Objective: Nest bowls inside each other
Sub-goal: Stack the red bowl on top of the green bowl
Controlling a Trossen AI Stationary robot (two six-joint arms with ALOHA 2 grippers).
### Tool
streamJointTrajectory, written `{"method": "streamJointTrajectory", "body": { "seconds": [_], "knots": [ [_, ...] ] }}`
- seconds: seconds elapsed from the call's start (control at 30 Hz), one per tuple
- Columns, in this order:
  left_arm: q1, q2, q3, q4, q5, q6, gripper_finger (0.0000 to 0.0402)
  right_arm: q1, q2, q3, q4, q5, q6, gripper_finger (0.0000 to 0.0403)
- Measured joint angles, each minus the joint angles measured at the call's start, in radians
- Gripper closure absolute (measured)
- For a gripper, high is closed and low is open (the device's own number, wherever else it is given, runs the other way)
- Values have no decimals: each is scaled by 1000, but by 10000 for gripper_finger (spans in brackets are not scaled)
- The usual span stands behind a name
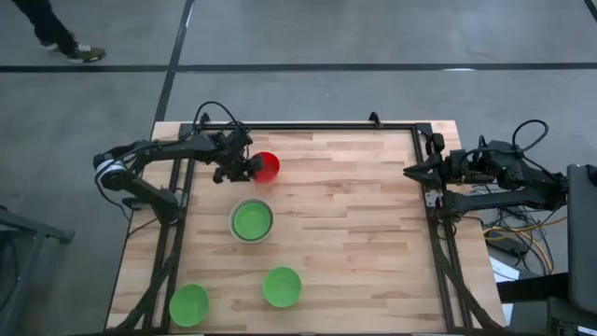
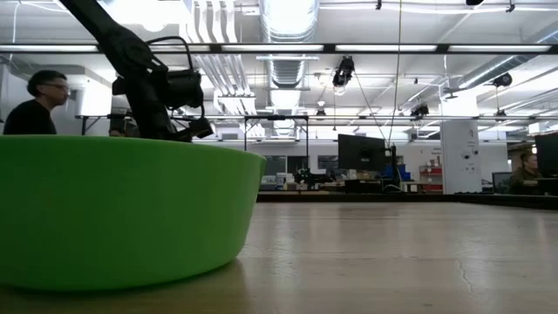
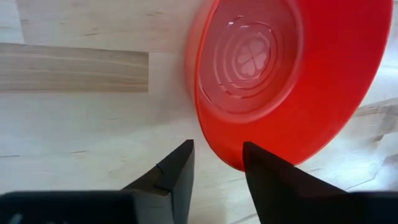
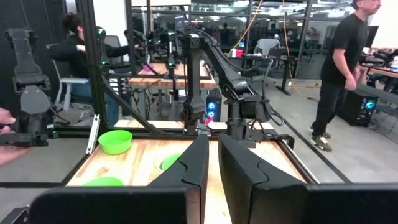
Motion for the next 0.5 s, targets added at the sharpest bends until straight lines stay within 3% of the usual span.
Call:
{"method": "streamJointTrajectory", "body": {
  "seconds": [0.5],
  "knots": [
    [0,0,-1,6,-1,0,342,0,0,0,0,0,0,369]
  ]
}}
